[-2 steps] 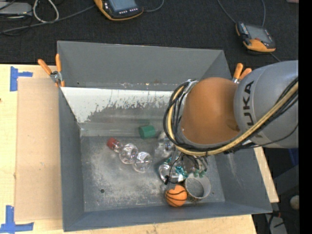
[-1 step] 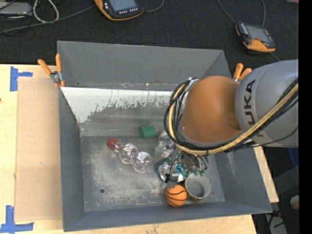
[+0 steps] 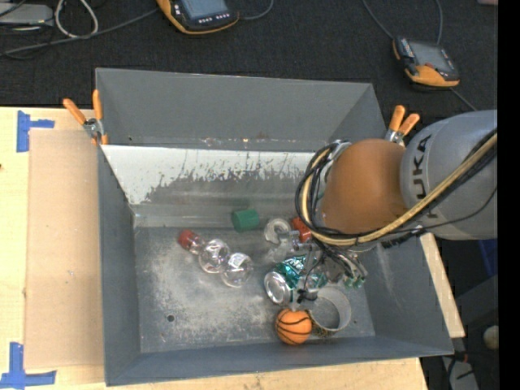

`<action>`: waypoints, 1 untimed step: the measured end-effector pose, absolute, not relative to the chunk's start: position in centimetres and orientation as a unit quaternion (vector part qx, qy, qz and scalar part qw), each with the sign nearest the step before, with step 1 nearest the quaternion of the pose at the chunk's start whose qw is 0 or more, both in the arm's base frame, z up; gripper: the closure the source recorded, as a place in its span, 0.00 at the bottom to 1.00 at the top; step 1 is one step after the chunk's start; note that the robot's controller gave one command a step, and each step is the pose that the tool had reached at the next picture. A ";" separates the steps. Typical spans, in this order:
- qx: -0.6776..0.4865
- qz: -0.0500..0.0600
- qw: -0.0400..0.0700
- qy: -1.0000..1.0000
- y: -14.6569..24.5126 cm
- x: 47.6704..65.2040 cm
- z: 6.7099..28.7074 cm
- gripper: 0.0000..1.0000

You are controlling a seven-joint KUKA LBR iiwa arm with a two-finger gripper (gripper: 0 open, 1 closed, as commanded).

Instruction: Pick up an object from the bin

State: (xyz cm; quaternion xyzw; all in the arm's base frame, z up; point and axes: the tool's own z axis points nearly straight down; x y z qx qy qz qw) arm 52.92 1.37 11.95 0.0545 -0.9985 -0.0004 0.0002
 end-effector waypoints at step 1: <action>0.042 -0.002 -0.003 -0.999 -2.4 54.7 7.2 0.00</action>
Offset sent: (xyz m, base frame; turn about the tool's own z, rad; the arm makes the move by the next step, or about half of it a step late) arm 0.0328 -0.0489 -0.0495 0.0688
